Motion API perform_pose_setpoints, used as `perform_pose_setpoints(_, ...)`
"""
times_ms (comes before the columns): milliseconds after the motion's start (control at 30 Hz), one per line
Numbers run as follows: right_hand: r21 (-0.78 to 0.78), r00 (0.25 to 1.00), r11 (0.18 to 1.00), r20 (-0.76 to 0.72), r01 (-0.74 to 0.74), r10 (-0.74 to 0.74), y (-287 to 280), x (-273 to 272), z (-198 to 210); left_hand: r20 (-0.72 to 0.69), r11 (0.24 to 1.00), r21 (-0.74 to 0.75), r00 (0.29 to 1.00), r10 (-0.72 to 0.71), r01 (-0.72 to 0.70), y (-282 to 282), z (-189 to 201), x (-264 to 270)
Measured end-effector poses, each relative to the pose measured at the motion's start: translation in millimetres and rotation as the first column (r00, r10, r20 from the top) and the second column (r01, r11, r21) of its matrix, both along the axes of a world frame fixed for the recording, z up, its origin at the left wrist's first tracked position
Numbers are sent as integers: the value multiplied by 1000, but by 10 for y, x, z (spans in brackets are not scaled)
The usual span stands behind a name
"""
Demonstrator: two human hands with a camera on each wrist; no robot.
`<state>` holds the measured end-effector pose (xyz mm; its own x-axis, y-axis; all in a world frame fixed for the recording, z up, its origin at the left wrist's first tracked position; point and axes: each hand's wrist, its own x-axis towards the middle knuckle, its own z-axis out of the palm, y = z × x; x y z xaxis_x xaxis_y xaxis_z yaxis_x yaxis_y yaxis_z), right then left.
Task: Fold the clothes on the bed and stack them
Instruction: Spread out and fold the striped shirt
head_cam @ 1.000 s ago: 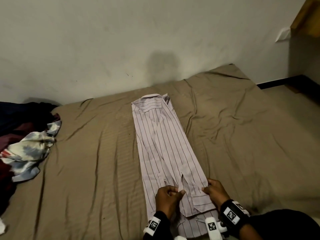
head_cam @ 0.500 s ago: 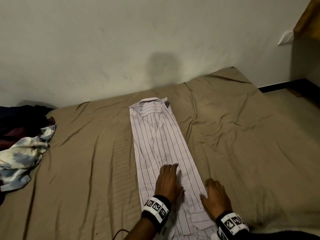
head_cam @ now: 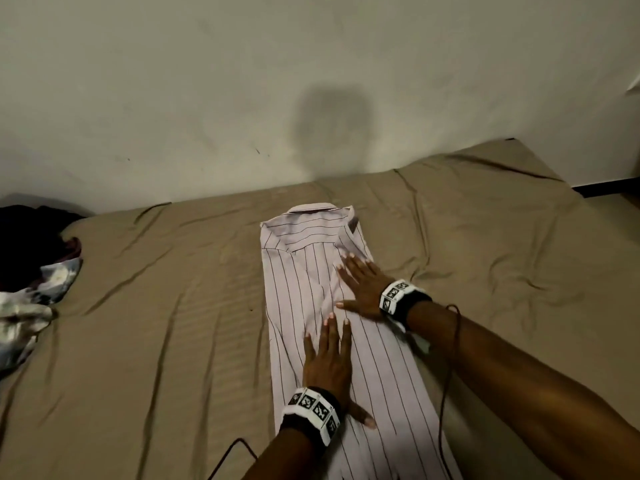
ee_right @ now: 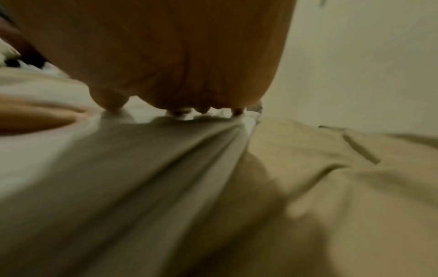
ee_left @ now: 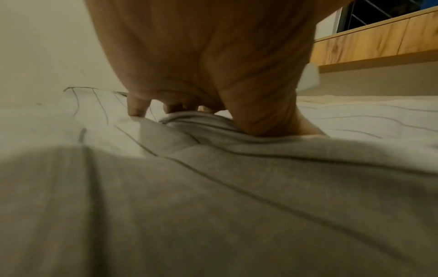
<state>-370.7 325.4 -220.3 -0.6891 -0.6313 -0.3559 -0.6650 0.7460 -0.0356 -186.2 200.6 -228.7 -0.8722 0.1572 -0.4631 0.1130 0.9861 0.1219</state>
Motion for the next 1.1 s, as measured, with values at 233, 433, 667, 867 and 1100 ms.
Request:
perform_pose_setpoints(233,46,964,967,75,252,-255,28,-877,-70,-58,998,5,996,68,-68,83,-215,-45)
perform_pose_setpoints(433,112,948,948,75,299,-308,-75,-980,-23,-130,993,34,985,115,-112,76,-318,-66)
perform_pose_setpoints(667,40,927,931,88,362,-364,-33,-323,252,115,996,25,990,81,-85,-95,243,83)
perform_pose_setpoints(867,81,979,996,194,43,-58,1080,1831,421,-108,945,218,957,270,-242,-565,717,1592)
perform_pose_setpoints(1100,39,951,997,298,73,-81,1765,3854,307,52,968,251,999,-5,-8,-641,178,3035)
